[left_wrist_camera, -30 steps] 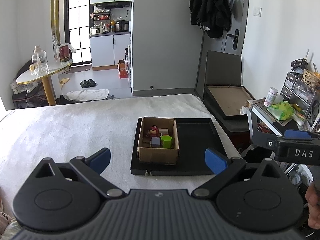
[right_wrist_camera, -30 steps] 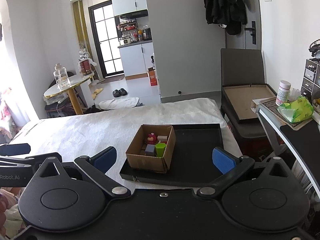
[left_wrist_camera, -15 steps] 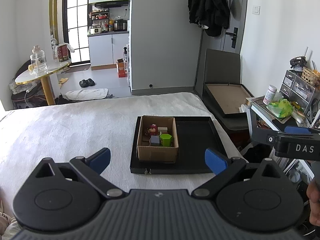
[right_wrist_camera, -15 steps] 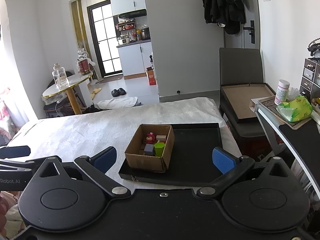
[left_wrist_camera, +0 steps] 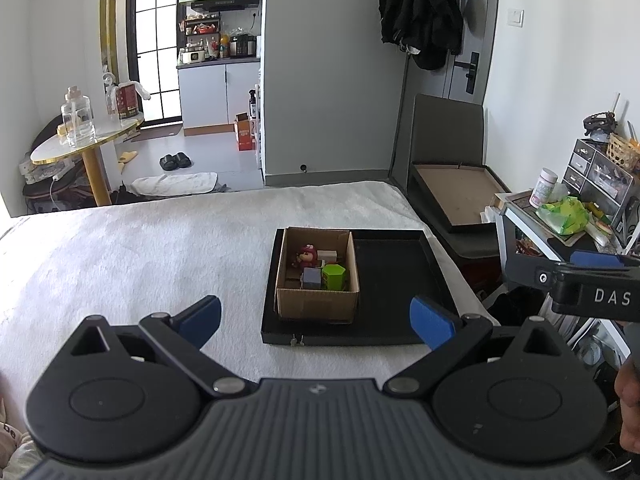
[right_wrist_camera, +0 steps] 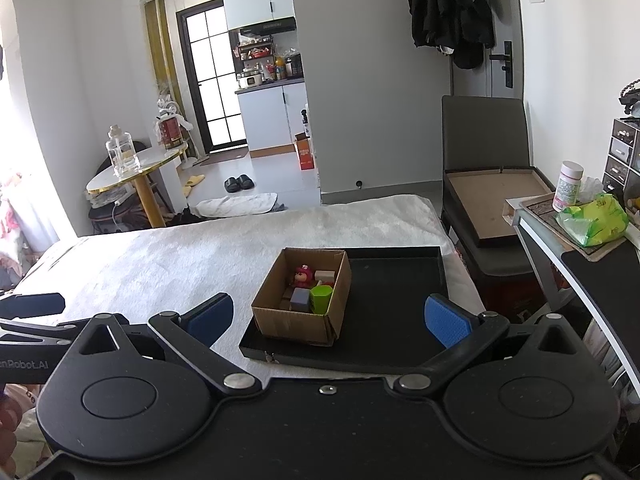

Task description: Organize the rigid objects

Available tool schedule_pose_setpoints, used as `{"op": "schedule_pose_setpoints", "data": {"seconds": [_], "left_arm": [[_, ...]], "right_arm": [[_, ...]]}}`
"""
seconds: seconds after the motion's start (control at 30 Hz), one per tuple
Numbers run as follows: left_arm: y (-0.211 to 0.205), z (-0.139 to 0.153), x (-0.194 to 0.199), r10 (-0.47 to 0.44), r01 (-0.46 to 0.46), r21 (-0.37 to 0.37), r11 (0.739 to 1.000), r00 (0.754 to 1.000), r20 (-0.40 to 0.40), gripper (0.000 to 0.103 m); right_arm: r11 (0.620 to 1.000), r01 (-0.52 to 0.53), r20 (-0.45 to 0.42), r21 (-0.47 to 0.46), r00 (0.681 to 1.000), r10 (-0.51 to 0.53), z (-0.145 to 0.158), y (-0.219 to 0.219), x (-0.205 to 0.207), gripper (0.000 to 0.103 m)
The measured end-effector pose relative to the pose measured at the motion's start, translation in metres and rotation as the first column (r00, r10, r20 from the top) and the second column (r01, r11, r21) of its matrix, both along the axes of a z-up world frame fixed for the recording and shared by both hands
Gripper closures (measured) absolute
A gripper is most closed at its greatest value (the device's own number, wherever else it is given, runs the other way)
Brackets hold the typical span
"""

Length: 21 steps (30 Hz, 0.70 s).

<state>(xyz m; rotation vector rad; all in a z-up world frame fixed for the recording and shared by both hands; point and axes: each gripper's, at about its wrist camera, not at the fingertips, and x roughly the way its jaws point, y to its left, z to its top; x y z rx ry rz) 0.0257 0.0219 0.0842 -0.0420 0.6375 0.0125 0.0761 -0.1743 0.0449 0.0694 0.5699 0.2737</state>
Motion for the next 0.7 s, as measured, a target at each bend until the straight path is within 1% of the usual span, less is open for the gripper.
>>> {"op": "schedule_pose_setpoints", "data": {"seconds": [0.37,0.47,0.6,0.7], "left_arm": [[0.003,0.0,0.0,0.008,-0.008,0.0,1.0,1.0,-0.002,0.003],[0.001,0.0,-0.003,0.003,-0.003,0.002,1.0,1.0,-0.003,0.003],[-0.003,0.001,-0.011,-0.011,0.011,0.01,1.0,1.0,0.017,0.003],[-0.003,-0.002,-0.011,-0.016,0.016,0.012,1.0,1.0,0.008,0.003]], "right_arm": [[1.0,-0.006,-0.003,-0.001,1.0,0.006,-0.002,0.004,0.0,0.0],[1.0,-0.002,-0.006,0.0,1.0,0.002,-0.003,0.004,0.0,0.0],[1.0,-0.007,0.001,0.001,1.0,0.007,-0.003,0.004,-0.004,0.0],[1.0,-0.006,-0.001,0.001,1.0,0.006,-0.004,0.003,-0.004,0.0]]}}
